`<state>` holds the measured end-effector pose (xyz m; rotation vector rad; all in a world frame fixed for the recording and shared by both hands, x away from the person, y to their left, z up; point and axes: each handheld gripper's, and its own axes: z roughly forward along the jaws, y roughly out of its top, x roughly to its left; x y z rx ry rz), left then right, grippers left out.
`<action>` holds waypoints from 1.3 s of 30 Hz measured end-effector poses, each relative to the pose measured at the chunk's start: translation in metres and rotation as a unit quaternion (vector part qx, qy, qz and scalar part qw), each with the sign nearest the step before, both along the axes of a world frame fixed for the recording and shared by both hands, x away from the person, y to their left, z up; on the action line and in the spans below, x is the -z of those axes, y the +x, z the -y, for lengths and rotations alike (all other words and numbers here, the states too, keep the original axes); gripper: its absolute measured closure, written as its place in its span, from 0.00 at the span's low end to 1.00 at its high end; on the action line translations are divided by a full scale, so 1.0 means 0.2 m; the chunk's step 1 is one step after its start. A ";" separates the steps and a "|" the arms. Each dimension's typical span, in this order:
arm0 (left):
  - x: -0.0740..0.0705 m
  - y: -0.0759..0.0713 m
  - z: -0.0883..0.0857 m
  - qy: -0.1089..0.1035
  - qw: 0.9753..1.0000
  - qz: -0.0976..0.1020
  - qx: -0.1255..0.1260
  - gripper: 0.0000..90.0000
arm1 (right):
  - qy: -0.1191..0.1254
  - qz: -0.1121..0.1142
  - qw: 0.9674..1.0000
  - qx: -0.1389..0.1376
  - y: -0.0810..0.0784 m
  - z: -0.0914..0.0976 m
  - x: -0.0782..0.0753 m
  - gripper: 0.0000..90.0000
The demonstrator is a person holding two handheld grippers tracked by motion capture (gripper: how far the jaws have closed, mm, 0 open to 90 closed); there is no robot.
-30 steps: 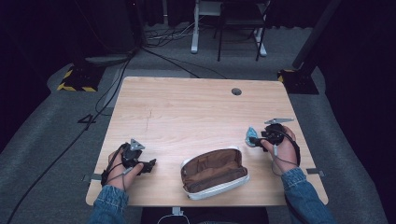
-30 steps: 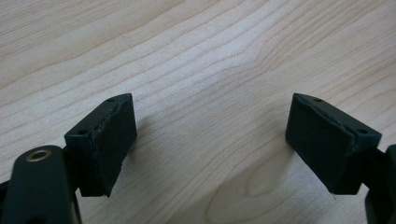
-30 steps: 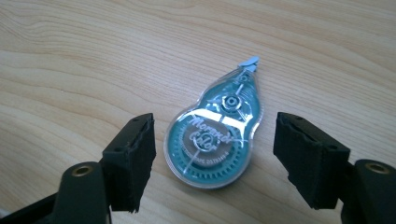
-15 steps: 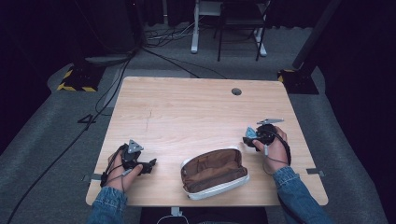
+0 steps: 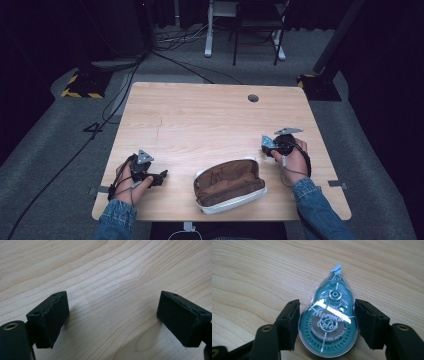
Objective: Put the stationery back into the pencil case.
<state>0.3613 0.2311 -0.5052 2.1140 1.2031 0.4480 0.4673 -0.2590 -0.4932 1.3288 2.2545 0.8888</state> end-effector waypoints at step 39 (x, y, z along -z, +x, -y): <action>0.00 0.01 0.01 0.002 1.000 0.000 -0.001 0.11 | 0.048 0.034 0.998 -0.026 -0.15 0.02 -0.34 0.44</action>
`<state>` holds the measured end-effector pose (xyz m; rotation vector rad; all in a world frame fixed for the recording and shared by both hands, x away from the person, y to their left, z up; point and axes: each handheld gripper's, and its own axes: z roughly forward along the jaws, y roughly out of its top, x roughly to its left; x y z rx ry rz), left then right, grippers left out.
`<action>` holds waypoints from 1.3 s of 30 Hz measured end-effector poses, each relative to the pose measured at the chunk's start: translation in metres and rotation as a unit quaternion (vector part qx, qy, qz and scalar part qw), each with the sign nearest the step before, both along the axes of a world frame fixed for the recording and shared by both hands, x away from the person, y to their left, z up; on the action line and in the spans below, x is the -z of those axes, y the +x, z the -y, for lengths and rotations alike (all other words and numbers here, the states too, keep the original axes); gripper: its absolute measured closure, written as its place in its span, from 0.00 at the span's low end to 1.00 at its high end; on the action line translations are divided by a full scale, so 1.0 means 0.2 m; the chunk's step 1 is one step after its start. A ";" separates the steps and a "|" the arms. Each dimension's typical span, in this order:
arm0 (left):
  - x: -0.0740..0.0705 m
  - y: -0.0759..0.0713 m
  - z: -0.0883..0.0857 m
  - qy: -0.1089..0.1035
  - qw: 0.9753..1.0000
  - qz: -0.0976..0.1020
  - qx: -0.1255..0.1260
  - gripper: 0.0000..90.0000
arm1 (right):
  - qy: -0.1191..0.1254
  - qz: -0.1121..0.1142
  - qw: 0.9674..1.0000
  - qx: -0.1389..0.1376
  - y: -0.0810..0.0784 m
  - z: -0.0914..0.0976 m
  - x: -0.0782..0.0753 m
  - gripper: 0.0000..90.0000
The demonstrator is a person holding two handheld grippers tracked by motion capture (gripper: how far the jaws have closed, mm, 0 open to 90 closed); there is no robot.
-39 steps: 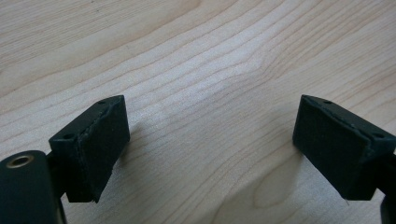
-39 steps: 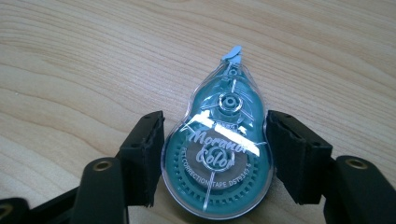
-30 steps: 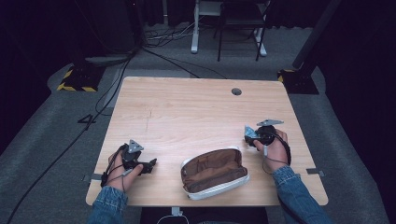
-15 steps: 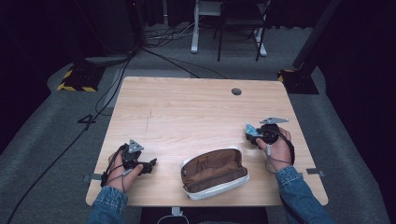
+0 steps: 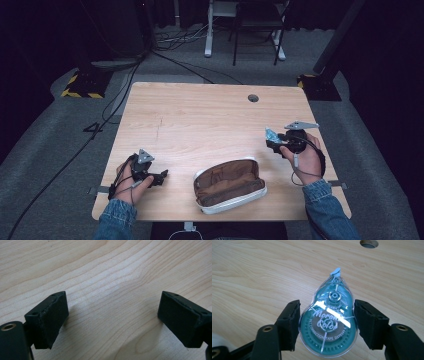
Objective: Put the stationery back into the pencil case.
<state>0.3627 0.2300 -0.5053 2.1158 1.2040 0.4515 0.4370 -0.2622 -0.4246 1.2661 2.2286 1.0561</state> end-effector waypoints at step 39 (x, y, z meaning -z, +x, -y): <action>0.00 0.00 0.01 -0.002 1.000 -0.001 -0.001 0.10 | 0.015 -0.007 0.990 -0.143 -0.32 -0.25 -0.34 0.44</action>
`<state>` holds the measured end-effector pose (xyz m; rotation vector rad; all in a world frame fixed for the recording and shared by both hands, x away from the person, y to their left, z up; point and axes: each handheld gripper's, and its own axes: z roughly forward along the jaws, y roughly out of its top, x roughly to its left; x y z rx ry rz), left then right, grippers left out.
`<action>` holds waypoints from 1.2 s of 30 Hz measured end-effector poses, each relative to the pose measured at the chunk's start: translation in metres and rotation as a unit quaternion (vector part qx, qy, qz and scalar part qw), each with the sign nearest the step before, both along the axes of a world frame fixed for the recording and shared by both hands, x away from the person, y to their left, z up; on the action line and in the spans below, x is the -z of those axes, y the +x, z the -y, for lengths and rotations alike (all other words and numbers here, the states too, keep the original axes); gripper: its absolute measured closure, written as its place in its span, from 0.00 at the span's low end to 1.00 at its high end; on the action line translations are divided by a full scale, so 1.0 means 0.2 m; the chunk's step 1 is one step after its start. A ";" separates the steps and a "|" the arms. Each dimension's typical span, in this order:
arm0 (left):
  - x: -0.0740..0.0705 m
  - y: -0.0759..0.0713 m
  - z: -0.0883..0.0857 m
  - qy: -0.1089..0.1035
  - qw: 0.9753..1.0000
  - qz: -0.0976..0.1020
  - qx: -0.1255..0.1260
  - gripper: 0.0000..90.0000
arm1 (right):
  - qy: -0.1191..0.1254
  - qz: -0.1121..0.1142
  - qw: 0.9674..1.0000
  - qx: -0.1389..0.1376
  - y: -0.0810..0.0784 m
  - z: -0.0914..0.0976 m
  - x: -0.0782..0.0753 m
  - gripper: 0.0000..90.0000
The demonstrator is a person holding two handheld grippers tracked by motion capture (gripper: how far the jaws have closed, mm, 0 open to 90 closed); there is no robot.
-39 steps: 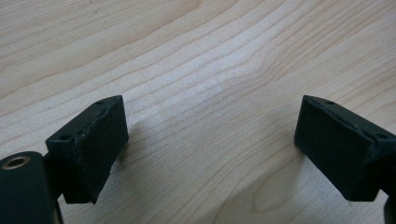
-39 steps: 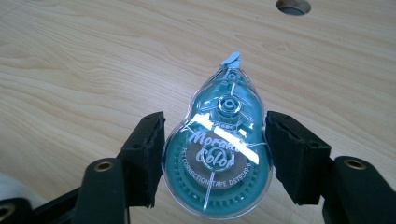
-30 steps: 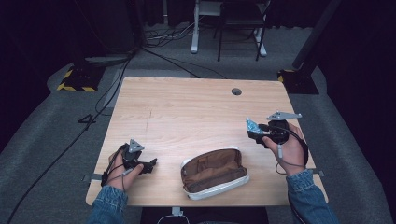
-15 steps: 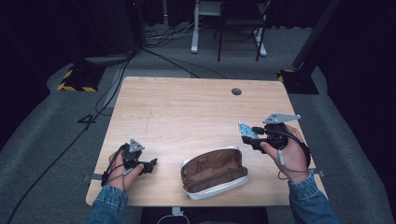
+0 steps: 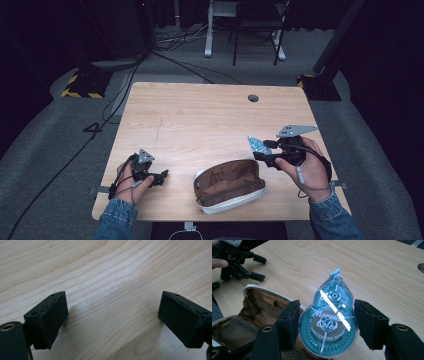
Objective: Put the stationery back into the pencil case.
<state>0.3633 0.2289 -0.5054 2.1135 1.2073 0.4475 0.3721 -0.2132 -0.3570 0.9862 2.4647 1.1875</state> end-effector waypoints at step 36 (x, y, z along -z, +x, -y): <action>0.00 0.01 0.01 0.002 1.000 -0.001 0.001 0.10 | -0.025 -0.047 0.993 -0.104 -0.16 -0.24 0.04 0.44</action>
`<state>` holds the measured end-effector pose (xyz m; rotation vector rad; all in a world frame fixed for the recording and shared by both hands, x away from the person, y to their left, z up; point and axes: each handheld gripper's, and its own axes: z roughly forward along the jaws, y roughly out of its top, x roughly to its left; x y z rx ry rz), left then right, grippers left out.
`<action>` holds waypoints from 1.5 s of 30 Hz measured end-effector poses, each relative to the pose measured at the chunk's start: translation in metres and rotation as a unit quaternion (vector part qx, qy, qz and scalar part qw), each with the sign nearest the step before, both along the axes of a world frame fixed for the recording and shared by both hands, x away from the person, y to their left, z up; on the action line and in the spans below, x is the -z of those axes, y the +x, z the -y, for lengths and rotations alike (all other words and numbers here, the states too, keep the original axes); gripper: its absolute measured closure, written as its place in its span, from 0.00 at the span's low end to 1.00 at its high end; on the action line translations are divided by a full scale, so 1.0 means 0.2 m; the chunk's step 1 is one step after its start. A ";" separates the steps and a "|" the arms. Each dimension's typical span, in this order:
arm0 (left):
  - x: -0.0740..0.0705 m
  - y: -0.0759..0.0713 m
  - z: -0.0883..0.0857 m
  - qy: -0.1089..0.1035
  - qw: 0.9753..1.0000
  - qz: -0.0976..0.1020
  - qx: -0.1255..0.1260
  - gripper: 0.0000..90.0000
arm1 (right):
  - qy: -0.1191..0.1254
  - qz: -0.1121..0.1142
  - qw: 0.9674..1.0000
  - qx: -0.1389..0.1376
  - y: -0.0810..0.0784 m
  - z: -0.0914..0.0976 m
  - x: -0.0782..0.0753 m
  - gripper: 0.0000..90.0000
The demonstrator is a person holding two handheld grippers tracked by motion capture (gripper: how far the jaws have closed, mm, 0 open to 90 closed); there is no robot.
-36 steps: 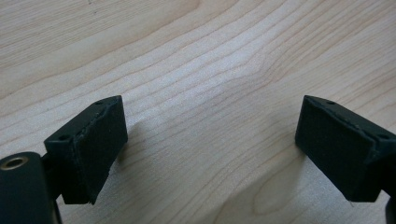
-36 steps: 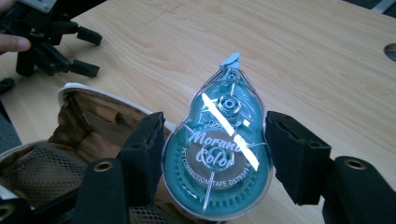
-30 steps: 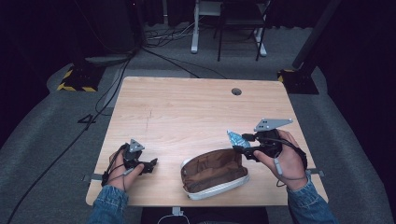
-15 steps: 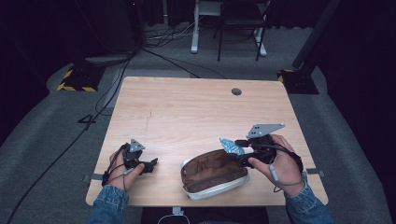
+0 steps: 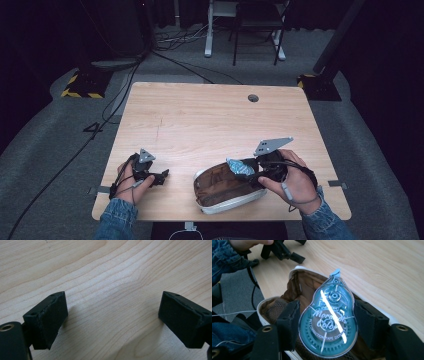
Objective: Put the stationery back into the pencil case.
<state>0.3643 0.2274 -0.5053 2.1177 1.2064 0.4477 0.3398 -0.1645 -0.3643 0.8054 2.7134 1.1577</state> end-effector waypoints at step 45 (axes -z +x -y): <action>0.00 0.00 0.00 0.002 1.000 0.003 0.001 0.10 | -0.028 -0.103 0.993 -0.055 0.05 -0.16 0.23 0.44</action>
